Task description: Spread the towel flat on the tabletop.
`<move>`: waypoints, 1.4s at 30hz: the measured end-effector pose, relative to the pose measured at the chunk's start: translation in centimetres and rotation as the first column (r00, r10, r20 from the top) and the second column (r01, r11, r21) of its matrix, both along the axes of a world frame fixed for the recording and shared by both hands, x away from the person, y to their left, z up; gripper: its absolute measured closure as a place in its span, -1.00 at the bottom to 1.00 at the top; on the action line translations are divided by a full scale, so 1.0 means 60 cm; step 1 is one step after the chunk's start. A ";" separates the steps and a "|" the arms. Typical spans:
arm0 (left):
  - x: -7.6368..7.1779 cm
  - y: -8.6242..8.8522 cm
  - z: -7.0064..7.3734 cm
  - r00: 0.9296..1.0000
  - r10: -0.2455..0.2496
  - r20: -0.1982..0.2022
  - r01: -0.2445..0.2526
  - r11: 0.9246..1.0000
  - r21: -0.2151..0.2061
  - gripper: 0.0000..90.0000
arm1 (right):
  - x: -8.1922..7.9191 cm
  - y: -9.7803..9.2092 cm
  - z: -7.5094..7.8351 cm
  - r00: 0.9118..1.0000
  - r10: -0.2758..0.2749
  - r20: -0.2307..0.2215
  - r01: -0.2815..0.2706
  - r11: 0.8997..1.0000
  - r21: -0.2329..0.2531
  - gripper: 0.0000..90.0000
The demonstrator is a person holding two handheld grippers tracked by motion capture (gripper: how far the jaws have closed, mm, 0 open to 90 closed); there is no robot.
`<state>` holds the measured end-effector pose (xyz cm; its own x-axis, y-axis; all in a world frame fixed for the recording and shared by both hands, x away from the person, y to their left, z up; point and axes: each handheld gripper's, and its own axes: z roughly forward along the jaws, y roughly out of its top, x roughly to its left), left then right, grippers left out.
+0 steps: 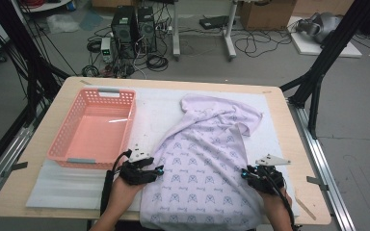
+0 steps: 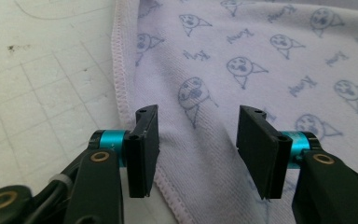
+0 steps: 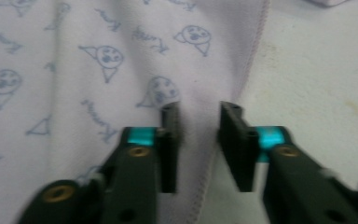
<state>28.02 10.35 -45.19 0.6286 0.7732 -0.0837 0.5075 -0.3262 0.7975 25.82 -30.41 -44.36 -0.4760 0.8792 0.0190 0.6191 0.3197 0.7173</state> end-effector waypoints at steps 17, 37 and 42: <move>-0.096 0.047 0.015 0.980 -0.192 -0.060 0.189 0.981 -0.052 0.90 | -0.107 -0.031 0.018 0.979 0.193 -0.069 -0.191 0.981 0.023 0.88; 0.085 -0.037 0.029 0.998 -0.050 0.035 0.055 0.987 -0.149 0.16 | 0.074 -0.026 0.027 0.998 -0.050 0.038 0.049 0.998 0.032 0.40; 0.116 -0.067 0.003 0.998 -0.059 -0.029 0.055 0.992 -0.118 0.27 | 0.089 -0.028 0.013 0.999 -0.046 -0.008 0.046 0.999 0.007 0.65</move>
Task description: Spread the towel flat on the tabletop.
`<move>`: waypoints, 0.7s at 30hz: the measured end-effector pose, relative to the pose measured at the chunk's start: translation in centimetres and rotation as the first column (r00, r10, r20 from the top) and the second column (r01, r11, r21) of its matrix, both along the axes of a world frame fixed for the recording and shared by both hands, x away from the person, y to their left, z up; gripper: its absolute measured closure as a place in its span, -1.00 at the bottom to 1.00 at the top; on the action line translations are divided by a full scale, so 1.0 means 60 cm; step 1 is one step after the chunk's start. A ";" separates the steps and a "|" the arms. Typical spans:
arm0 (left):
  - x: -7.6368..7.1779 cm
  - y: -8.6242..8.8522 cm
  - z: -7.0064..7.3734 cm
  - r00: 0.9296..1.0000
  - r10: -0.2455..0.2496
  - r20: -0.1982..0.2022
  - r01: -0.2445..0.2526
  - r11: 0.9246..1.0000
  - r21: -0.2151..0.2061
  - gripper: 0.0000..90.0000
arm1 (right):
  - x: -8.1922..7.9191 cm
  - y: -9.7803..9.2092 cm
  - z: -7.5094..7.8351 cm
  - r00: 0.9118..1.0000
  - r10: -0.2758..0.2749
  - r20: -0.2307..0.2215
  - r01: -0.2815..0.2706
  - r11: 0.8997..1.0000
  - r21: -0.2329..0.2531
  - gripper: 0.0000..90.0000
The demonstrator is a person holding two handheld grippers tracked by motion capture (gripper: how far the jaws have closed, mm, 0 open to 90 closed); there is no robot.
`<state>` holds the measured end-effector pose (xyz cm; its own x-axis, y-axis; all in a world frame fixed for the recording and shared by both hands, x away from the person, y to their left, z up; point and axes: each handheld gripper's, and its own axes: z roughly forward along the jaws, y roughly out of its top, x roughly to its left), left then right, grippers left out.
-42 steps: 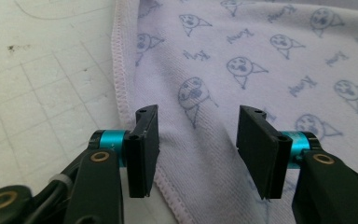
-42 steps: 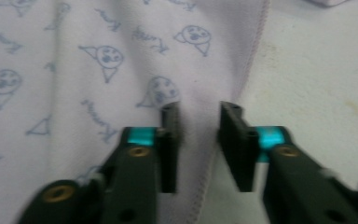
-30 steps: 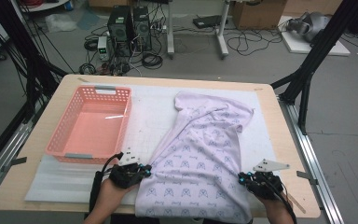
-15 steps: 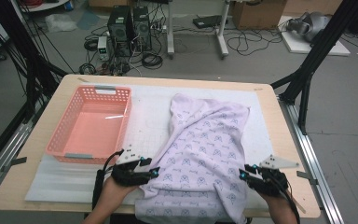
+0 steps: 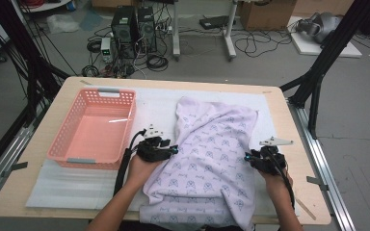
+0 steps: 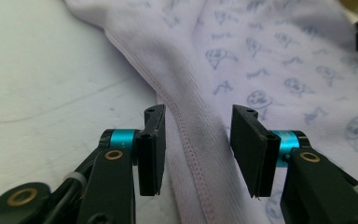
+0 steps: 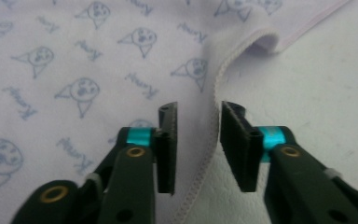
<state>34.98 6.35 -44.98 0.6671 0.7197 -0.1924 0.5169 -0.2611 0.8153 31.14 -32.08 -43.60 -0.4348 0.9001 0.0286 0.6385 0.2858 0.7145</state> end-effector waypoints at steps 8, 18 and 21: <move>-0.024 -0.003 0.013 0.999 -0.019 0.027 0.014 0.984 0.175 0.90 | -0.032 -0.032 -0.007 0.998 0.047 -0.036 -0.046 0.999 0.023 0.95; -0.116 0.046 0.018 0.989 -0.141 -0.036 0.143 0.989 0.050 0.79 | -0.105 -0.059 0.010 0.981 0.146 -0.125 -0.144 0.989 0.020 0.90; -0.102 0.050 0.021 0.995 -0.102 -0.010 0.102 0.995 -0.003 0.24 | -0.104 -0.058 0.024 0.988 0.132 -0.074 -0.132 0.991 0.014 0.57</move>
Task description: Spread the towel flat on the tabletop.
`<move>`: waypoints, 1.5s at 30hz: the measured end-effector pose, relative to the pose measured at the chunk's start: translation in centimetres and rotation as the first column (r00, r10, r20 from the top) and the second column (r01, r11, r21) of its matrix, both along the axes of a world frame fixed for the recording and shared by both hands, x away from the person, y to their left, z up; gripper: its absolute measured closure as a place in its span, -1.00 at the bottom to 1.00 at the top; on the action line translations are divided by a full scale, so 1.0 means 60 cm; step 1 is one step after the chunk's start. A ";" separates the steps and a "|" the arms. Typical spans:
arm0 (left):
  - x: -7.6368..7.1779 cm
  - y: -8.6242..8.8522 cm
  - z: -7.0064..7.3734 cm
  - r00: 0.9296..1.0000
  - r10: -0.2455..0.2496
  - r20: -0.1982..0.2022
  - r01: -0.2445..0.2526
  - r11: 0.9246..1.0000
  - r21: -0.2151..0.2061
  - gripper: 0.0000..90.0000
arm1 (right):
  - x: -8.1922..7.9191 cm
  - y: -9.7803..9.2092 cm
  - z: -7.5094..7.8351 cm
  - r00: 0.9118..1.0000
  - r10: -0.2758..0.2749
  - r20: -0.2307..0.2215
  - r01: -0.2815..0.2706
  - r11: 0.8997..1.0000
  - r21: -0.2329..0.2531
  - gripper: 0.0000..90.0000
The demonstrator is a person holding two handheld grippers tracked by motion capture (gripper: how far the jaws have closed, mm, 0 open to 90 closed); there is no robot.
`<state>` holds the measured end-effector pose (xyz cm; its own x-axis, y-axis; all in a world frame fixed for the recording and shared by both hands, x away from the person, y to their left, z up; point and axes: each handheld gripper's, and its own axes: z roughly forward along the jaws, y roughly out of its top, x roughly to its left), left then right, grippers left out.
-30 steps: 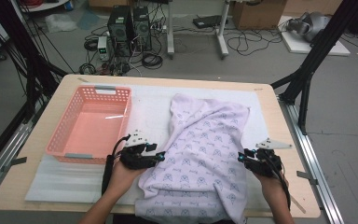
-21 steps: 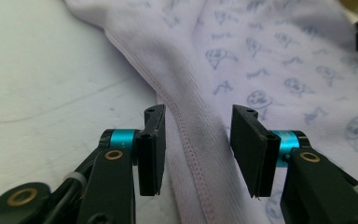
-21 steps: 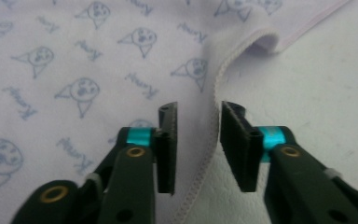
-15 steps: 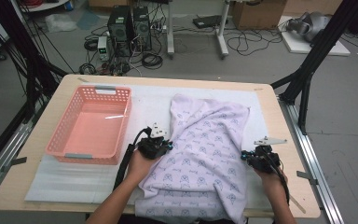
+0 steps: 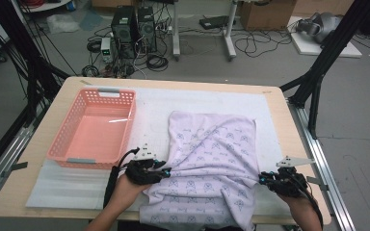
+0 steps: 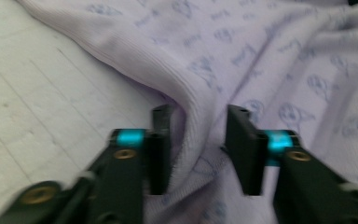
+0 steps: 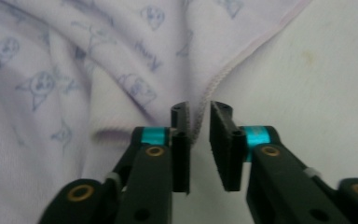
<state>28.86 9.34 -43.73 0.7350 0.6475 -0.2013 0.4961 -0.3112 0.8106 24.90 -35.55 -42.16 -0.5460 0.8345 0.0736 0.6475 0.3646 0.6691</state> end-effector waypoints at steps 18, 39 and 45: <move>0.187 -0.034 0.005 0.949 0.308 0.066 -0.310 0.950 0.032 0.32 | 0.086 0.045 0.005 0.988 0.011 0.157 -0.021 0.998 0.067 0.38; 0.275 -0.091 -0.021 0.964 0.249 0.093 -0.261 0.950 0.170 0.53 | 0.084 0.043 0.005 0.984 0.028 0.173 -0.048 0.993 0.112 0.39; 0.269 -0.083 0.004 0.909 0.361 0.209 -0.407 0.879 0.250 0.92 | 0.083 0.043 0.004 0.985 0.027 0.168 -0.047 0.992 0.115 0.40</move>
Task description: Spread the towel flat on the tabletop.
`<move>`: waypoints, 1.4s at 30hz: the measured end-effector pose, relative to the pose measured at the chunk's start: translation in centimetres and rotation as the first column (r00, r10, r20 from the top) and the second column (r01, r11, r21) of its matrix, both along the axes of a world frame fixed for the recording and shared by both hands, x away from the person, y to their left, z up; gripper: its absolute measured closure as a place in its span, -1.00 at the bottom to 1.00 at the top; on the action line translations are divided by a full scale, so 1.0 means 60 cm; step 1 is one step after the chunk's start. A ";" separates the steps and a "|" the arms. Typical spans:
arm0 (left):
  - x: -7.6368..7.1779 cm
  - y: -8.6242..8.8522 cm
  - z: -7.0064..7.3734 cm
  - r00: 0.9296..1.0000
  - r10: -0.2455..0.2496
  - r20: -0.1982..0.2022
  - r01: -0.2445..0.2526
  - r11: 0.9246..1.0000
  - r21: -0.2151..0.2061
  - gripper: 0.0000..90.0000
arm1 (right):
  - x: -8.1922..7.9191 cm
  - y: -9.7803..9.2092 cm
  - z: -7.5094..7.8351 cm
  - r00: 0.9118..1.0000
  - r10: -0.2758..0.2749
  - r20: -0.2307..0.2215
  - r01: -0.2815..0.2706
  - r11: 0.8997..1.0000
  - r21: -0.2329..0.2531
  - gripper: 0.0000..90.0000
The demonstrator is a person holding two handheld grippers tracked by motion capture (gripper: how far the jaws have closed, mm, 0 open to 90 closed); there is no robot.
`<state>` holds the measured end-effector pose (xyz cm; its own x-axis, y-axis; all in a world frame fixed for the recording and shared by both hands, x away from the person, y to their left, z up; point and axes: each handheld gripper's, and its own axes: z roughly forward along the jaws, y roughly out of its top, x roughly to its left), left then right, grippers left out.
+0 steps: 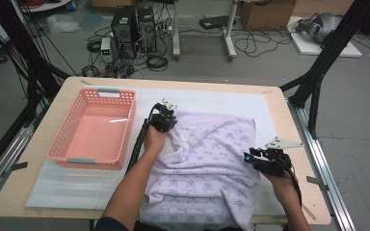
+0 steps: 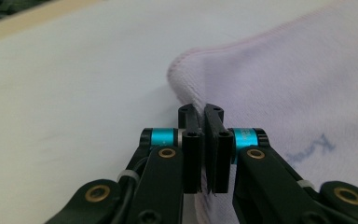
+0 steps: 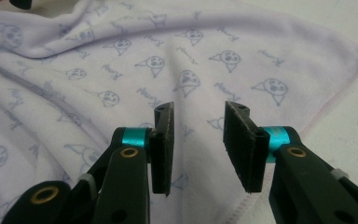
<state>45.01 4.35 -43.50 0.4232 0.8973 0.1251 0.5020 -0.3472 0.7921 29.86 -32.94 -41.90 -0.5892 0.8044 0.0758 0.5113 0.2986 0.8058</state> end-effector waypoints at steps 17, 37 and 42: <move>-0.014 0.045 0.014 0.997 0.010 -0.078 -0.021 0.989 -0.143 -0.04 | 0.138 0.008 -0.015 0.989 -0.145 -0.036 0.142 0.987 -0.080 0.35; -0.038 0.029 -0.009 0.972 -0.141 -0.187 0.089 0.961 -0.261 0.05 | 0.211 -0.014 -0.018 0.925 -0.374 0.062 0.379 0.917 -0.123 0.66; -0.049 -0.010 -0.017 0.967 -0.209 -0.146 0.184 0.969 -0.167 0.19 | 0.187 -0.018 0.001 0.938 -0.338 0.079 0.344 0.936 -0.078 0.61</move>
<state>42.09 3.77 -44.55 0.5965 0.7976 -0.0899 0.5615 -0.3347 0.7568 41.08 -34.02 -41.82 -0.2792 0.9597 -0.0336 0.5443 0.1870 0.8178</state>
